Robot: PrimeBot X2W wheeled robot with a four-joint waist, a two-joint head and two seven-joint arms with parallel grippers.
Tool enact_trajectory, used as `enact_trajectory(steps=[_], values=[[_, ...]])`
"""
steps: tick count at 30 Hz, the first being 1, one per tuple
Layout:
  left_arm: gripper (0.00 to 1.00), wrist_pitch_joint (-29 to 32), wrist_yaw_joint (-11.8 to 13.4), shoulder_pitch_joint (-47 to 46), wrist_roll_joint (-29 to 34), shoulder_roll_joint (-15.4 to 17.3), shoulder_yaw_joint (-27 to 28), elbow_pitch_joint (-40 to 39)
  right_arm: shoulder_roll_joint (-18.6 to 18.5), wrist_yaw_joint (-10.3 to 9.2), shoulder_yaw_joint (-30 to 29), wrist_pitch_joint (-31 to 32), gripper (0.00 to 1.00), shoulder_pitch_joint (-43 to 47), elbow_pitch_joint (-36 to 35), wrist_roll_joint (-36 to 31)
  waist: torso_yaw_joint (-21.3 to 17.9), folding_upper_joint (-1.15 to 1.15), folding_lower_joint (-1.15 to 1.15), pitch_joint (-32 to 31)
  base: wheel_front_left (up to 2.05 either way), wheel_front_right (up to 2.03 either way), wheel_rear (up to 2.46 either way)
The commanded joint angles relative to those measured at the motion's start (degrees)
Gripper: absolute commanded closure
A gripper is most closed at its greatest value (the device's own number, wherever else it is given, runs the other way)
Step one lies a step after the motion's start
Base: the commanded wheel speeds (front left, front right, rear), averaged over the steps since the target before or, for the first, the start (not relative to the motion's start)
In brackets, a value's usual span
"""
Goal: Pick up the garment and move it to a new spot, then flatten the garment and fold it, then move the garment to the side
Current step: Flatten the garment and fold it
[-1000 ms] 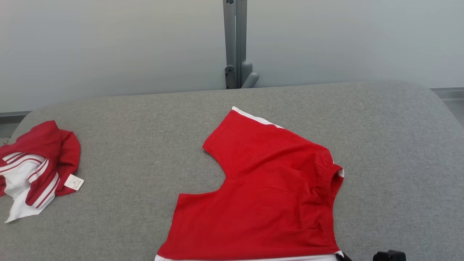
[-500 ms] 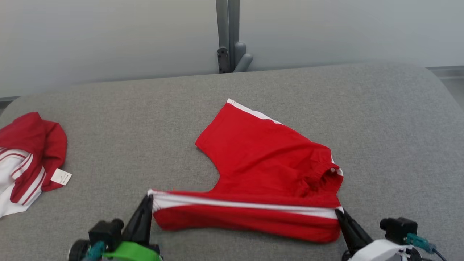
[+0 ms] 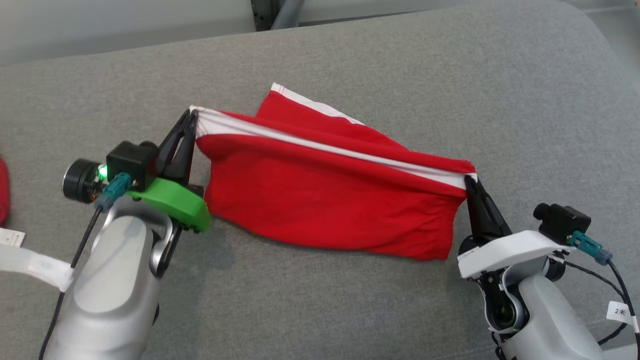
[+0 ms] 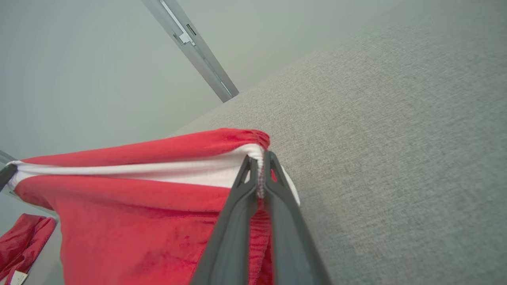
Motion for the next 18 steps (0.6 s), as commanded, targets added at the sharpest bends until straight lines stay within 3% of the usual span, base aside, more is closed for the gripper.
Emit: enact_trajectory(steps=[1, 10, 18], values=[[1.00, -0.02, 0.23, -3.30, 0.32, 0.90, -0.67, 1.38, 0.13, -0.13, -1.76, -0.03, 1.00, -1.14, 0.22, -0.10, -5.06, 0.55, 0.00, 6.08, 0.00, 0.00, 0.00], [1.00, -0.02, 0.25, -15.24, 0.70, 0.52, -4.27, 12.49, 1.45, -0.15, -4.43, -0.03, 1.00, -4.21, 0.53, -0.89, -8.27, 0.55, 0.00, 11.66, 0.00, 0.00, 0.00], [1.00, -0.01, 0.30, -22.90, 2.79, 0.13, -5.81, 20.86, 1.50, -0.16, -1.61, -0.07, 1.00, -6.83, -0.04, 3.22, -9.89, 0.55, 0.00, 14.77, 0.00, 0.00, 0.00]])
